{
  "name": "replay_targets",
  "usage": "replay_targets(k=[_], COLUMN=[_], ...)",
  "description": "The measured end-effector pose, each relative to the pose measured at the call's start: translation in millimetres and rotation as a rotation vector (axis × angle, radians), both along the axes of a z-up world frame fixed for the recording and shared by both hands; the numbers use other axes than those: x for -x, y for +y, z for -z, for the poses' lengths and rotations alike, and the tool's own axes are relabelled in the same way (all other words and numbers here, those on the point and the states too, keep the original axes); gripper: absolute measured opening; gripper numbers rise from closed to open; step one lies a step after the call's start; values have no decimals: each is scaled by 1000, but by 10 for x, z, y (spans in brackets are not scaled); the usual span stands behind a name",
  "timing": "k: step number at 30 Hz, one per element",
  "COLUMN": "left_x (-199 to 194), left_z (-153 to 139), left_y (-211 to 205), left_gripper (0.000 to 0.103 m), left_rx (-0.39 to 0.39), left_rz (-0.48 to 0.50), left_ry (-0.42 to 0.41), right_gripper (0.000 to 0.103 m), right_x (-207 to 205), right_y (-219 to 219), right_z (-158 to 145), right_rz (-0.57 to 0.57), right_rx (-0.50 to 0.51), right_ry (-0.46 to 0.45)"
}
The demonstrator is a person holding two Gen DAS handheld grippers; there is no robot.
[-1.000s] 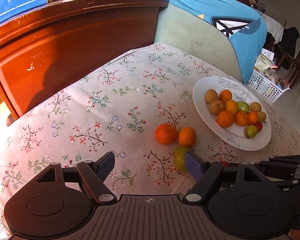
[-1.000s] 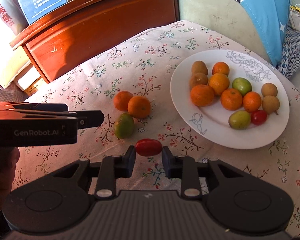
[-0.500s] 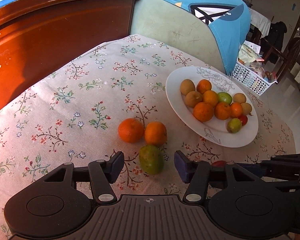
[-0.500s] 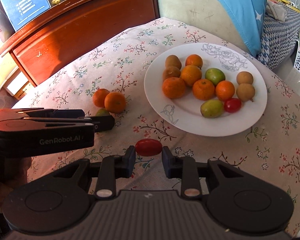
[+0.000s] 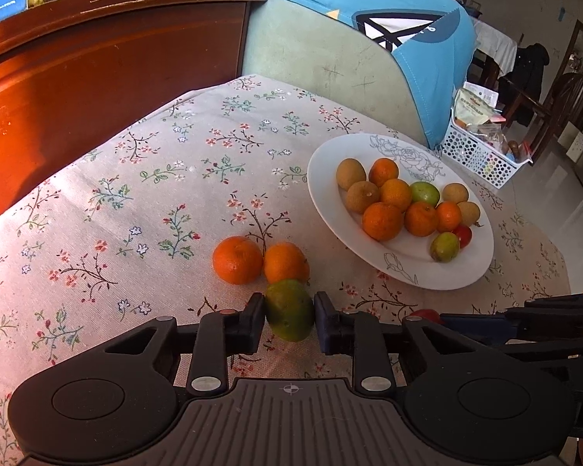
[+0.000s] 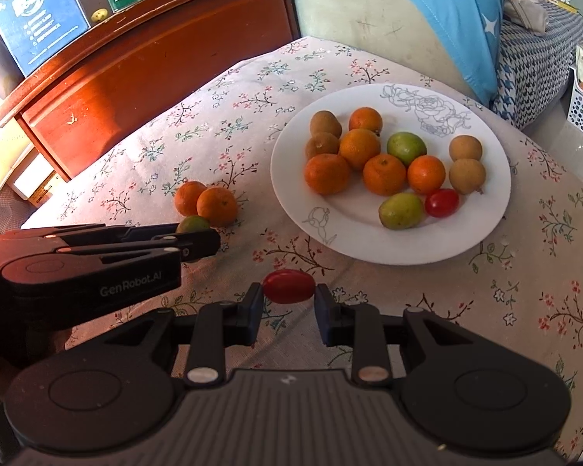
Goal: Organize fruits
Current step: 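Close the right tool on the red tomato while the left tool grasps a green fruit, then carry the tomato and green fruit over the white plate with both tools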
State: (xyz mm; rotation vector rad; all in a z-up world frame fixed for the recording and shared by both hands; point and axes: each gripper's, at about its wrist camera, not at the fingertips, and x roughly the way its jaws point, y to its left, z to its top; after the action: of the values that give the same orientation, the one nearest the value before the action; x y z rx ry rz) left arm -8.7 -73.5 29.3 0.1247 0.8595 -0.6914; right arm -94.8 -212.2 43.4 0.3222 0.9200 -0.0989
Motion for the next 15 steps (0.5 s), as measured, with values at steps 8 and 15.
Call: replay_targets(k=[8,15], left_x=[32,63], left_z=[-179,-344], left_y=[30,6], left_gripper=[25,25], left_rx=[40,69], left_rz=[-7,0], left_ry=[-43,-114], right_gripper=[28,28], right_x=[3,9], right_y=[-68,-205], right_z=[-129,-315], right_rz=[17,51], right_rx=[-16,-28], right_ry=[-47,-110])
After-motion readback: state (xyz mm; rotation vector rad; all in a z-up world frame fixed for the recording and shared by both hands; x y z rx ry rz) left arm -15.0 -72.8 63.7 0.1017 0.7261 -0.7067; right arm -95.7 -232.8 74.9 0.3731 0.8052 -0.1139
